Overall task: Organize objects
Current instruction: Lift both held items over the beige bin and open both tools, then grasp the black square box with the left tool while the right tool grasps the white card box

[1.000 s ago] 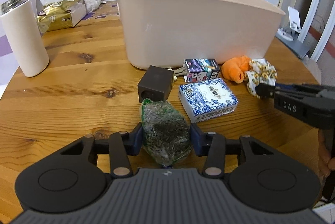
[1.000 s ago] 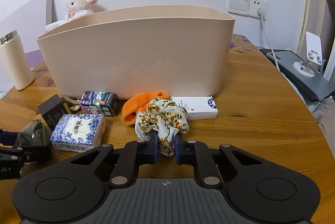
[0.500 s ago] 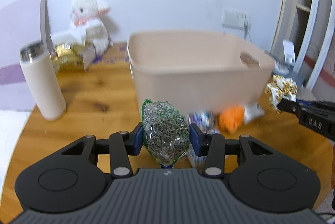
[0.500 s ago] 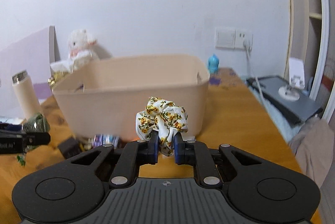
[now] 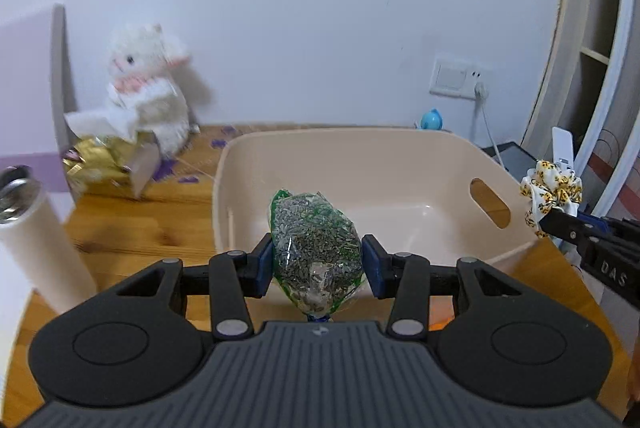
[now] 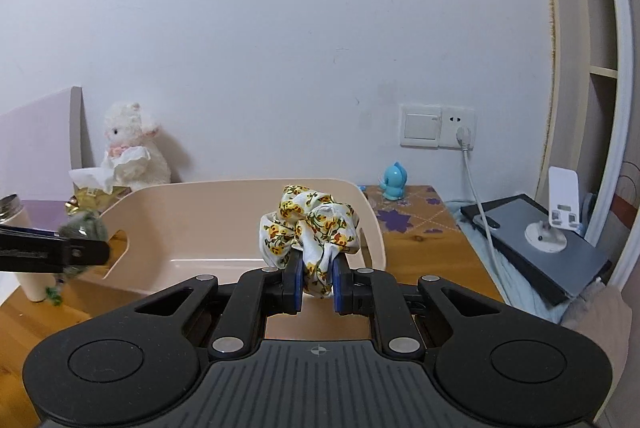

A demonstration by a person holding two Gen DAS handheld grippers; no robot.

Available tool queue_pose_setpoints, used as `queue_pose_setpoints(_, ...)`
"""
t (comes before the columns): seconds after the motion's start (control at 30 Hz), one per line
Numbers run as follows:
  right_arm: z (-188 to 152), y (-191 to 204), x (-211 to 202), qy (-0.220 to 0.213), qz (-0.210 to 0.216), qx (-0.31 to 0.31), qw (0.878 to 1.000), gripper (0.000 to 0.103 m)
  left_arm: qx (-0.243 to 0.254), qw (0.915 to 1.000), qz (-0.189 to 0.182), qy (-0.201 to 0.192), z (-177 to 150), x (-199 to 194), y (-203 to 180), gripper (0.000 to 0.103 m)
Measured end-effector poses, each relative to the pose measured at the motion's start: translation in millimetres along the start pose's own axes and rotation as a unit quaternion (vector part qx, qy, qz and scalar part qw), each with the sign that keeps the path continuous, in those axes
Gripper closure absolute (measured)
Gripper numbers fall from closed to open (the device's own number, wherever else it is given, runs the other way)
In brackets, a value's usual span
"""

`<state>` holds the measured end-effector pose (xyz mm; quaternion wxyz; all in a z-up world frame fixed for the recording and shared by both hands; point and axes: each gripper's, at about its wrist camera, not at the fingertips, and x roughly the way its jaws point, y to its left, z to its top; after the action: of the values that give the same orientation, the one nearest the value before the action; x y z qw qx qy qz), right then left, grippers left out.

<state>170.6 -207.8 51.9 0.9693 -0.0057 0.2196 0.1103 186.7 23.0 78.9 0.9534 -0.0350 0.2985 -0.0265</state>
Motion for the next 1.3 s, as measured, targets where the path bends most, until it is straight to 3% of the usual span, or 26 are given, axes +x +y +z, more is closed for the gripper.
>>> queue_pose_setpoints(0.43, -4, 9, 52, 0.046, -0.011, -0.035, 0.998, 0.087, 0.035, 0.9977, 0.024, 0.052, -5, 57, -14, 0.059)
queue_pose_setpoints(0.47, -4, 8, 52, 0.049, -0.008, -0.033, 0.998, 0.080, 0.034, 0.9977, 0.022, 0.053, -4, 57, -14, 0.058)
queue_pose_setpoints(0.5, -3, 8, 52, 0.050, -0.007, -0.032, 0.998, 0.067, 0.033, 0.9979, 0.021, 0.051, -4, 56, -13, 0.057)
queue_pose_setpoints(0.57, -2, 8, 46, 0.043, -0.007, -0.031, 0.999, 0.060, 0.036, 0.9981, 0.029, 0.041, -3, 49, -13, 0.053)
queue_pose_setpoints(0.63, 0, 7, 38, 0.034, -0.008, -0.028, 0.999, 0.045, 0.043, 0.9978, 0.047, 0.021, -3, 36, -14, 0.031)
queue_pose_setpoints(0.73, 2, 5, 25, 0.025, -0.001, -0.017, 1.000, 0.034, 0.048, 0.9975, 0.050, -0.012, -2, 12, -17, 0.013)
queue_pose_setpoints(1.0, -6, 17, -12, 0.006, -0.005, -0.034, 0.999, 0.005, 0.053, 0.9974, 0.044, -0.022, -13, -31, -13, 0.011)
queue_pose_setpoints(1.3, -42, 30, -18, 0.046, -0.012, -0.066, 0.997, 0.000, 0.047, 0.9977, 0.047, 0.011, -52, -40, 4, 0.006)
